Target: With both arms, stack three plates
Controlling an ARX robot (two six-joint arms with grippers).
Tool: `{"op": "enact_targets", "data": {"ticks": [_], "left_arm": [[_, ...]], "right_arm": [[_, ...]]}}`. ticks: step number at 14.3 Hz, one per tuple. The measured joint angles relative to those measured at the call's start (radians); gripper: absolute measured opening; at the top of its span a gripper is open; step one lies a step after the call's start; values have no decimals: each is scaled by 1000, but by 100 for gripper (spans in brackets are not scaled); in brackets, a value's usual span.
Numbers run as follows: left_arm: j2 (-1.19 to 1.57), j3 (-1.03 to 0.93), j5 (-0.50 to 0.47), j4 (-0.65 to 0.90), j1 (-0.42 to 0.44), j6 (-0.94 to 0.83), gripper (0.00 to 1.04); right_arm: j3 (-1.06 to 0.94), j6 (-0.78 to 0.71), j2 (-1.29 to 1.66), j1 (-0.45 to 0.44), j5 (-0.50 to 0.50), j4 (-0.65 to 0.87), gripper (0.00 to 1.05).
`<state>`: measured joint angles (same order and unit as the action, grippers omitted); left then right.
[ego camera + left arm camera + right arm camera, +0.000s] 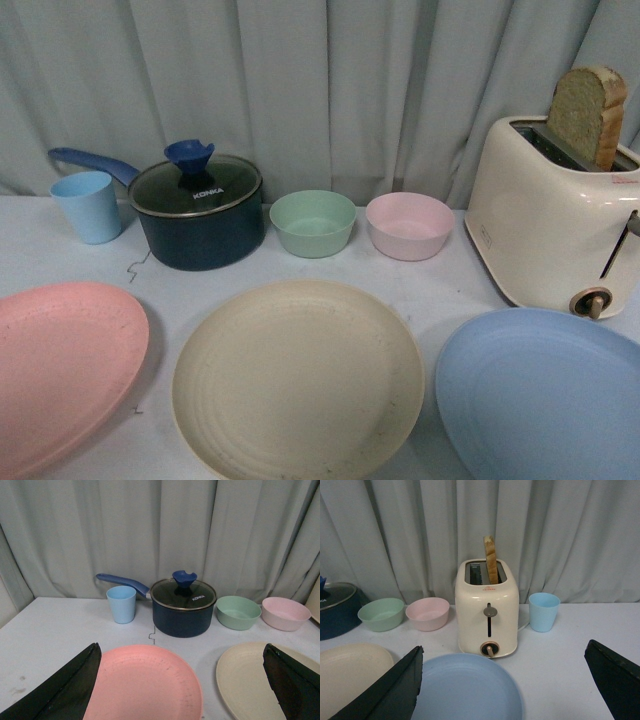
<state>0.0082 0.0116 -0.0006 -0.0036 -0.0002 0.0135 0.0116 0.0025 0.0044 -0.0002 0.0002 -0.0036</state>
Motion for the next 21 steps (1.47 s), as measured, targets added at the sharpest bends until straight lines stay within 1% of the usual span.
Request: {"op": "enact_targets", "data": {"ticks": [21], "left_arm": [[0, 0, 0, 0, 0, 0, 98]], "right_arm": [[0, 0, 0, 0, 0, 0, 98]]}}
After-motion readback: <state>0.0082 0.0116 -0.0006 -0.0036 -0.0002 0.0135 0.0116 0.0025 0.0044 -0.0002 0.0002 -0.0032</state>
